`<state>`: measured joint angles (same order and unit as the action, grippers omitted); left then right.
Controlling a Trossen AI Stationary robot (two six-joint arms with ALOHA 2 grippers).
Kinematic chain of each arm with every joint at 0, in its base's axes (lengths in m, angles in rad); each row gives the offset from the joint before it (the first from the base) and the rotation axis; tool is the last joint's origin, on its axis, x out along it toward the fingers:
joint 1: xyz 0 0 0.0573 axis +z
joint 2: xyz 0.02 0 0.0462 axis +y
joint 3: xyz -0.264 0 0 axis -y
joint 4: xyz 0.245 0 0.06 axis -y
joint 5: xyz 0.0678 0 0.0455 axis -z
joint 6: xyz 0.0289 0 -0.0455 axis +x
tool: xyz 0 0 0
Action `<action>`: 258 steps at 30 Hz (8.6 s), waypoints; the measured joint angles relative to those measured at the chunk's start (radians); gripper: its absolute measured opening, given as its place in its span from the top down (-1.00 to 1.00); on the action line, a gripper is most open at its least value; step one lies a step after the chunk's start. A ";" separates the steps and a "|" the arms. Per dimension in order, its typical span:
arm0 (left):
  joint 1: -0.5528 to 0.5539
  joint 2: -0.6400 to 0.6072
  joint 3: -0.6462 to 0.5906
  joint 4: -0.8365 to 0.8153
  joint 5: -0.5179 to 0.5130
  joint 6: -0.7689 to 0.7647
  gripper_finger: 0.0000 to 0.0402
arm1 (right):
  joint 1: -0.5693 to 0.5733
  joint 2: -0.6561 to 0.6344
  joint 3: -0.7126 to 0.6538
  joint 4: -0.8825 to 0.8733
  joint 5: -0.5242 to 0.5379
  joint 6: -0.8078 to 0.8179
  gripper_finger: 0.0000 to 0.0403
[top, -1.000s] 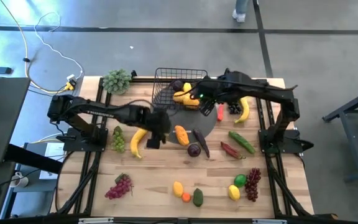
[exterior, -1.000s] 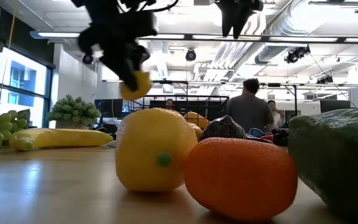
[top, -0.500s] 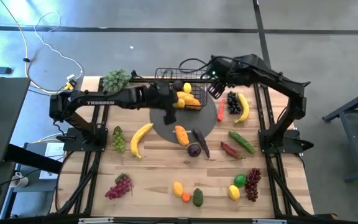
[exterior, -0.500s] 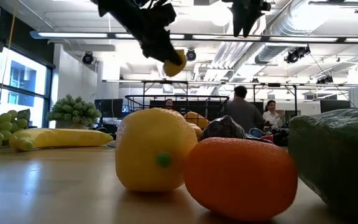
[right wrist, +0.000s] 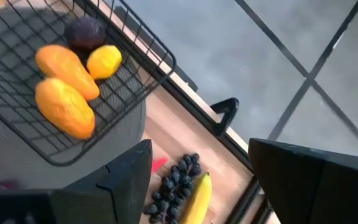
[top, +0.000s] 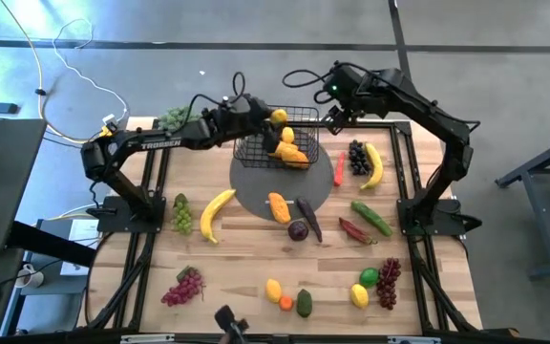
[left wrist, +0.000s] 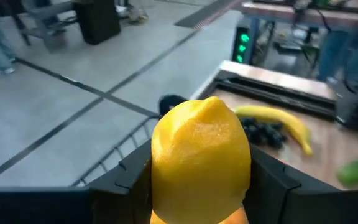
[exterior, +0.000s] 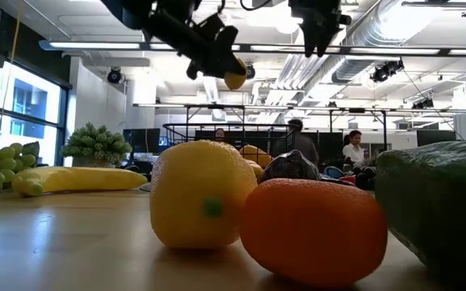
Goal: Build produce basket
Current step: Put the lemon into the black wire basket, then put the plum into the black wire basket
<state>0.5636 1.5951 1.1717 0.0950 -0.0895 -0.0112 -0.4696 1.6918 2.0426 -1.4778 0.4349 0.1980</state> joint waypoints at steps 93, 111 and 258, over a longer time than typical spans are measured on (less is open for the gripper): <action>0.141 -0.141 0.411 -0.918 0.011 0.097 -0.33 | 0.248 0.005 -0.030 -0.091 -0.283 0.188 -0.24; -0.009 -0.161 0.411 -1.090 0.008 0.073 -0.33 | 0.324 0.026 -0.030 -0.071 -0.387 0.035 -0.24; -0.246 -0.555 0.085 -1.242 -0.137 -0.196 -0.33 | 0.470 0.356 -0.029 0.173 -0.358 0.173 0.31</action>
<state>0.3176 1.0397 1.2572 -1.1471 -0.2260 -0.2073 0.0008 2.0483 2.0136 -1.3047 0.0768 0.3709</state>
